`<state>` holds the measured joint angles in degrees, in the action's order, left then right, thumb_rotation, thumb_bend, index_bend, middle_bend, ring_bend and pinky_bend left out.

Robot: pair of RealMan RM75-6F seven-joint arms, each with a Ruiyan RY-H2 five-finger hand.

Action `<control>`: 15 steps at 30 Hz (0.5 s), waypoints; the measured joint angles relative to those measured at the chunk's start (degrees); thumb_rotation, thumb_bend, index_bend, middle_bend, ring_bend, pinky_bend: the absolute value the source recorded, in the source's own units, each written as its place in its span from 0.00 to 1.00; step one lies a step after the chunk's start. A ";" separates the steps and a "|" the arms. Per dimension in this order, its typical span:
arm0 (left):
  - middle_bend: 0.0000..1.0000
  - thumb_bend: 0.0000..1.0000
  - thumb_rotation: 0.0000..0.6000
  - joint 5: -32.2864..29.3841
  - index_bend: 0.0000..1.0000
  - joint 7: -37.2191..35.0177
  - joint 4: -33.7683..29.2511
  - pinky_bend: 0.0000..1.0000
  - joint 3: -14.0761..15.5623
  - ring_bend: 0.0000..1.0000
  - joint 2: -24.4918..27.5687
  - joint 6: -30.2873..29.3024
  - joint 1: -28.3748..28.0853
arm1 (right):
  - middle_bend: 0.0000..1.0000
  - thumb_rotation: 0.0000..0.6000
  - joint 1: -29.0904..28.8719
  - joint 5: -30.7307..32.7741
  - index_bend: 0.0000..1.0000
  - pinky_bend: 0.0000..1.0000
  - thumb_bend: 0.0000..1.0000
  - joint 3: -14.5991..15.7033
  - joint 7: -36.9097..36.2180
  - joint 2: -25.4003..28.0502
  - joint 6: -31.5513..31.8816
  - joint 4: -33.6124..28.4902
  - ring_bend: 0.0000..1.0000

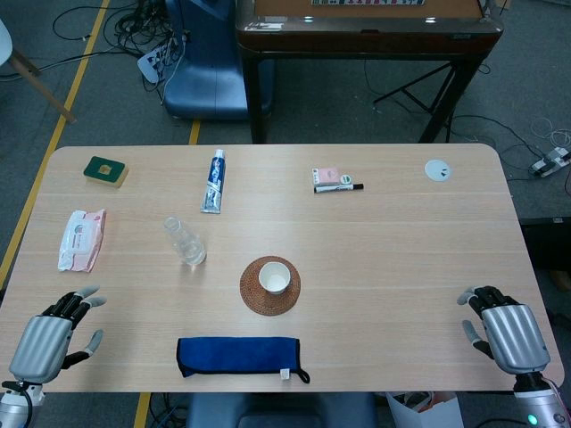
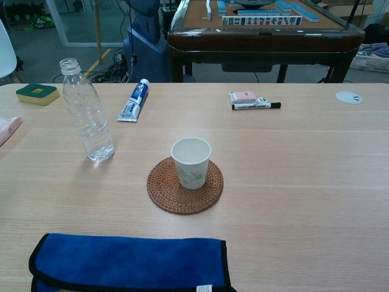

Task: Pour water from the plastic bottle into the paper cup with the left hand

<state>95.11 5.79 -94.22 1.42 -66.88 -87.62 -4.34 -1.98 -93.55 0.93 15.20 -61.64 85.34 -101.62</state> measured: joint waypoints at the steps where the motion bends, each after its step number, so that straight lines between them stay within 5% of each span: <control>1: 0.19 0.33 1.00 -0.16 0.31 0.27 0.09 0.43 0.03 0.21 -0.12 0.20 -0.01 | 0.35 1.00 0.04 -0.17 0.43 0.57 0.37 0.05 0.06 0.02 0.11 -0.11 0.31; 9: 0.19 0.33 1.00 -2.31 0.27 0.49 -0.22 0.43 -0.45 0.21 -0.24 1.59 -0.37 | 0.35 1.00 0.08 -0.93 0.43 0.57 0.37 0.79 -1.47 0.86 -0.21 -1.16 0.31; 15: 0.18 0.26 1.00 -4.80 0.01 -0.47 -0.78 0.43 -1.94 0.21 -0.62 3.40 -1.55 | 0.35 1.00 0.24 -0.78 0.43 0.57 0.37 0.63 -1.78 0.94 0.17 -1.07 0.31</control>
<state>90.32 5.32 -94.99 -0.52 -67.50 -84.22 -5.88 -1.75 -94.34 1.55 13.42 -60.71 85.51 -102.69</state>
